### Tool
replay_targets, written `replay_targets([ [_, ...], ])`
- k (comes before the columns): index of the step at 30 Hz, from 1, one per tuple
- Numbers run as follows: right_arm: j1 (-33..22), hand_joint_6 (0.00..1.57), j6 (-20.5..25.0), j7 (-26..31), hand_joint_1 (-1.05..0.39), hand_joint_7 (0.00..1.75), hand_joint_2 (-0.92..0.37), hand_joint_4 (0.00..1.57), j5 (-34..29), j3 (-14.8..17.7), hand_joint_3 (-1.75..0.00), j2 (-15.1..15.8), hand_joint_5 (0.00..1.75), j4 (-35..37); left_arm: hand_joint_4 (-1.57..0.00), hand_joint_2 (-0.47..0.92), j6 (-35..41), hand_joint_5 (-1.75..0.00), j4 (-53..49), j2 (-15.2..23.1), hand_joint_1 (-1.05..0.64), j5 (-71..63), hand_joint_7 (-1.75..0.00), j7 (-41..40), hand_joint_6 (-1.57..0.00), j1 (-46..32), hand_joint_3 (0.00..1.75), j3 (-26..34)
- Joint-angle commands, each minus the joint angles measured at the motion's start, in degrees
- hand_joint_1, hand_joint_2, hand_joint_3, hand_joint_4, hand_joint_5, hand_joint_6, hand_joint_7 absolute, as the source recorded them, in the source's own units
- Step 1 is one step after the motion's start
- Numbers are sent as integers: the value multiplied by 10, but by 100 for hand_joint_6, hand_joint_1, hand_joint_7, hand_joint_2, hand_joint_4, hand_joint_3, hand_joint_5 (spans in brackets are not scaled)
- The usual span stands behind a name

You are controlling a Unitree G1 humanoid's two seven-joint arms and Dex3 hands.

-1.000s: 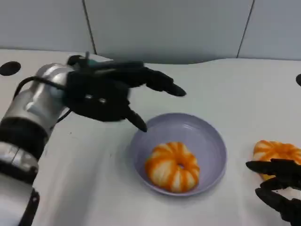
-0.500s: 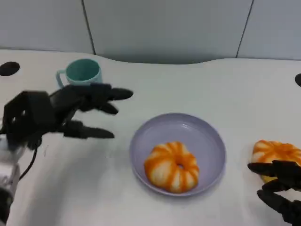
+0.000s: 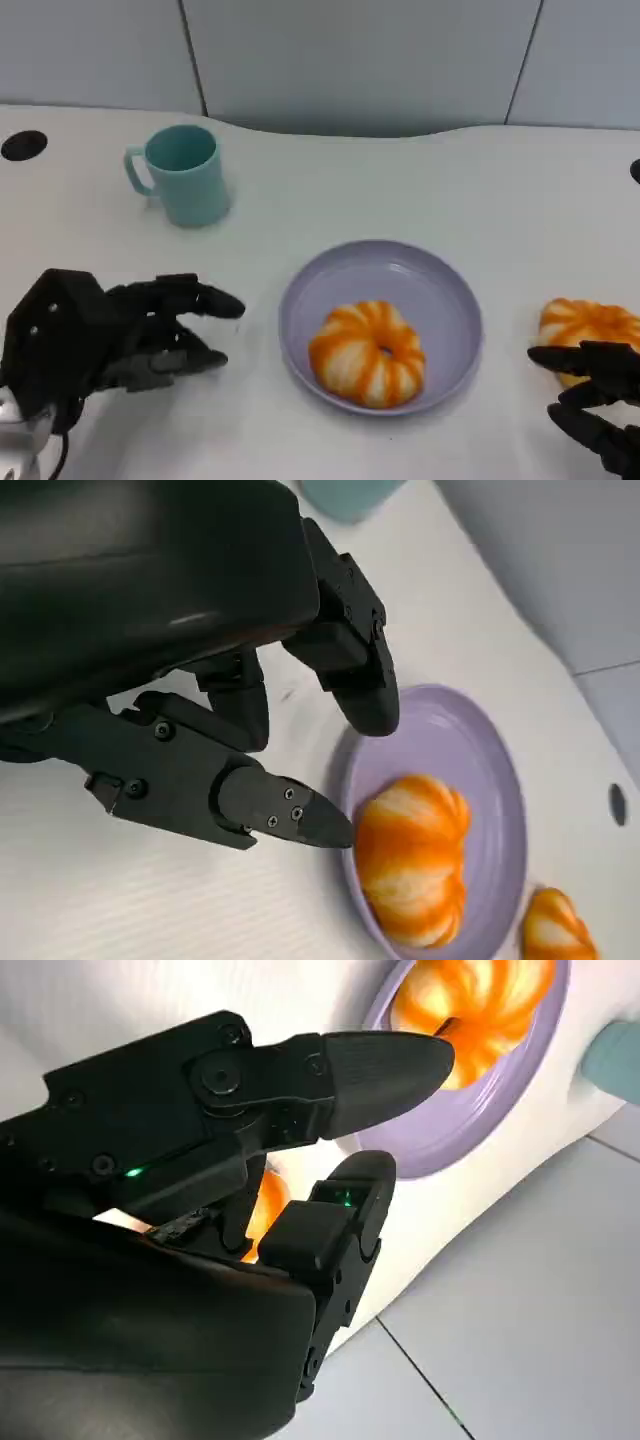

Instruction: Grasp the bread from the table and place it into the plate.

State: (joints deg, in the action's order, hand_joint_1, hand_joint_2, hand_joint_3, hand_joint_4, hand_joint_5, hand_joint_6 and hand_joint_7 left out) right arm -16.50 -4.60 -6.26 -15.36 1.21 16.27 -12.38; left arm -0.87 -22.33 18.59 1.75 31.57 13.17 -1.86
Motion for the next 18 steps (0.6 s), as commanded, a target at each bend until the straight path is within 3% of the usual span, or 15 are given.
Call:
replay_targets([
  [1,2,83,-4,2,-26,0,-92,66,2,6,-34,6,67,0,-40,92,71,-172,39,19,-45,-7,-153,4,-34,-21,12,-11],
  [6,1,83,-1,-1,-26,0,-92,66,5,10,-34,9,67,2,-46,92,103,-175,67,19,-47,-26,-168,-14,-35,-38,10,-20],
  [12,3,84,-19,-5,-26,1,-92,66,17,26,-30,21,64,28,-77,92,121,-175,86,0,-38,-54,-175,-70,-60,-61,7,-28],
  [18,6,86,-44,-3,-26,1,-92,68,26,34,-29,23,62,52,-80,92,132,-175,97,-5,-31,-75,-175,-99,-61,-63,5,-41],
])
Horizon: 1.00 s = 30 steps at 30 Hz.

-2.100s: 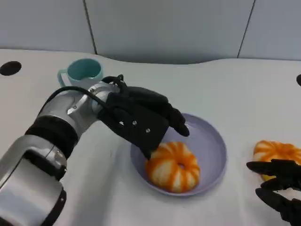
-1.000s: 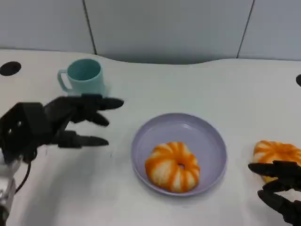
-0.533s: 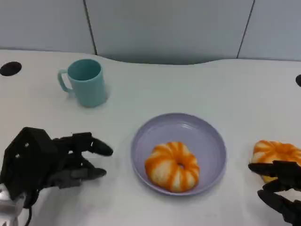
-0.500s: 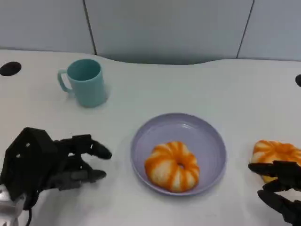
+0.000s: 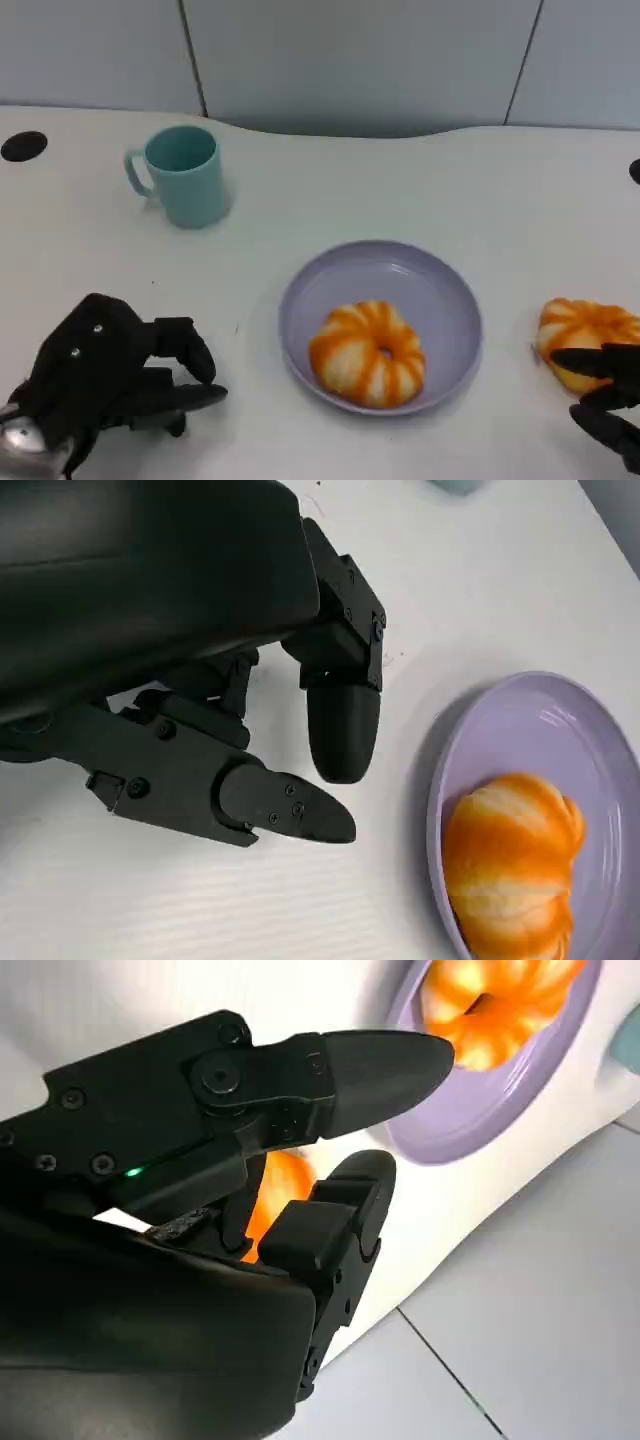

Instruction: Grasp the bread from the table and place it into the plate.

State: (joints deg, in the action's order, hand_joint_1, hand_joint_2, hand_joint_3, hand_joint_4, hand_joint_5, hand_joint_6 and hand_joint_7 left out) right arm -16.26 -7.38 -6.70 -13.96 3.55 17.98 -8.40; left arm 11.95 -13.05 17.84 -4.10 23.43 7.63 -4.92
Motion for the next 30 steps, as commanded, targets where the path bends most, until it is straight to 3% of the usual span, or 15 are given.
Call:
replay_targets([
  [1,4,86,-18,3,-25,1,-92,69,13,11,-28,5,63,13,-80,92,3,-175,4,3,-29,-17,-175,-18,-61,-6,5,-11],
  [12,6,87,-29,8,-25,2,-92,70,10,9,-25,7,64,23,-81,88,31,-175,24,2,-31,-9,-175,-20,-62,-7,2,-6],
  [30,20,88,-20,3,-25,2,-92,72,14,11,-24,9,64,28,-85,88,3,-175,-7,-2,-34,0,-175,-17,-64,16,2,1],
])
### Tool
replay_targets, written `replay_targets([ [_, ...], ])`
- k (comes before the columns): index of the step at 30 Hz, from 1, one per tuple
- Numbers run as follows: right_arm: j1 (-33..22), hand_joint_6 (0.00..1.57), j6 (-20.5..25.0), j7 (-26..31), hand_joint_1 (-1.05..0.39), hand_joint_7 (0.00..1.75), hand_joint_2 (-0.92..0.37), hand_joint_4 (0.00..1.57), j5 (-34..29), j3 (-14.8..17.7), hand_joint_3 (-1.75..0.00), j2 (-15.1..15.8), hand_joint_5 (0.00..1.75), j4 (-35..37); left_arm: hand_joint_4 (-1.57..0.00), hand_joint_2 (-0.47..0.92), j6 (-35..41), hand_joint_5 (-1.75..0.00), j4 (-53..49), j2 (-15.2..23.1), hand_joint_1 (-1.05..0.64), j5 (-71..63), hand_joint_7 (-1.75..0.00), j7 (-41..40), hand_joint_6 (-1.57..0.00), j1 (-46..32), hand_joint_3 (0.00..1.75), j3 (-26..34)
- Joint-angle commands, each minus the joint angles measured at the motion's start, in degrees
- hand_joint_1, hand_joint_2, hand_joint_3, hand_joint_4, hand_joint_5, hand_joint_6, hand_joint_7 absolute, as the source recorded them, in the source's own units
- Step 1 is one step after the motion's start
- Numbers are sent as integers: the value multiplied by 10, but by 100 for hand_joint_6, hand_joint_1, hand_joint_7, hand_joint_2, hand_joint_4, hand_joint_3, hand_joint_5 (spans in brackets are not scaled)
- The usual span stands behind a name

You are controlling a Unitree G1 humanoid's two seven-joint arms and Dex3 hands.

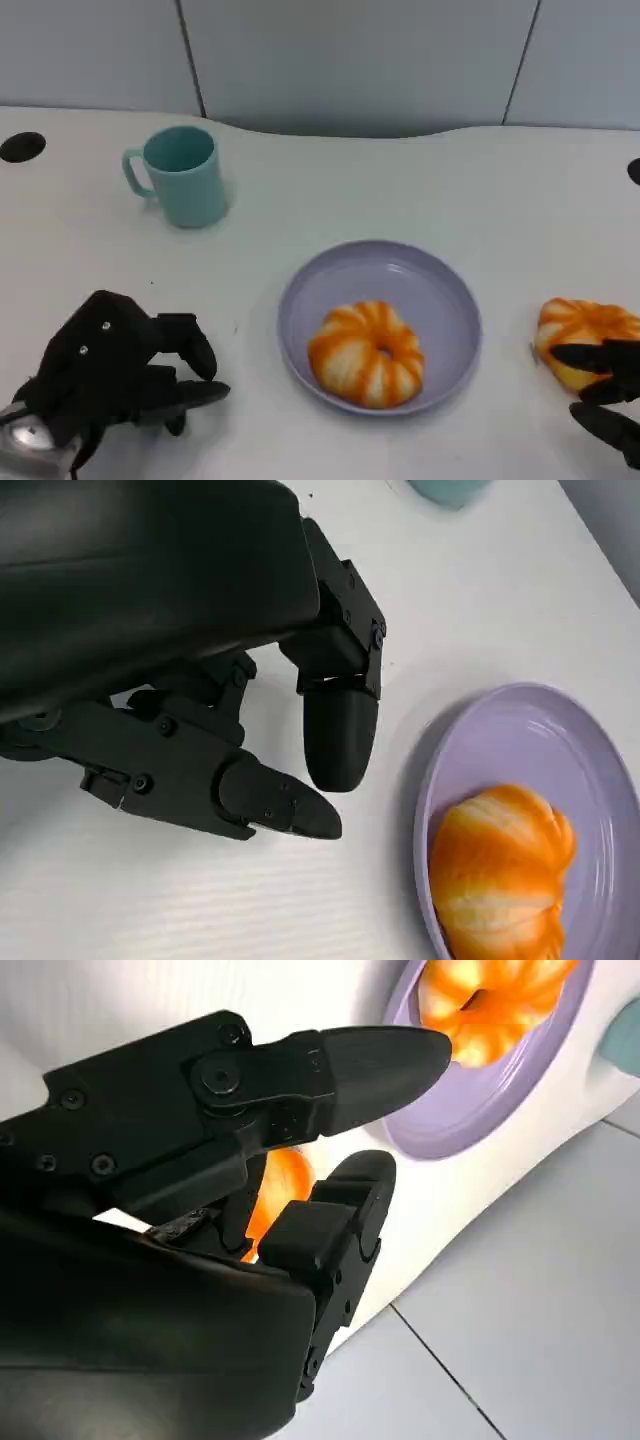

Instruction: Grasp the bread from the table and place it into the plate.

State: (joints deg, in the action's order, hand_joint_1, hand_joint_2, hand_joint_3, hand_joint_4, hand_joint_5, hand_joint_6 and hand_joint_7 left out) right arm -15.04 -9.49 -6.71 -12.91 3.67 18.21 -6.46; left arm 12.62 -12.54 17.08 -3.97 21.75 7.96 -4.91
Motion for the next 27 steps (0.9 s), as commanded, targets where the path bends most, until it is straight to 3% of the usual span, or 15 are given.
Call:
replay_targets([
  [1,9,88,2,2,-25,2,-92,71,4,10,-24,7,64,8,-85,88,-3,-175,-13,5,-34,-1,-175,-1,-64,15,2,1],
  [8,9,87,6,3,-23,1,-92,71,5,9,-25,4,64,6,-84,89,-43,-175,-35,5,-32,3,-175,2,-63,16,3,5],
  [27,-1,89,0,2,-24,2,-92,72,10,11,-24,4,64,1,-84,89,-20,-175,-10,4,-34,-11,-175,-7,-64,7,3,0],
])
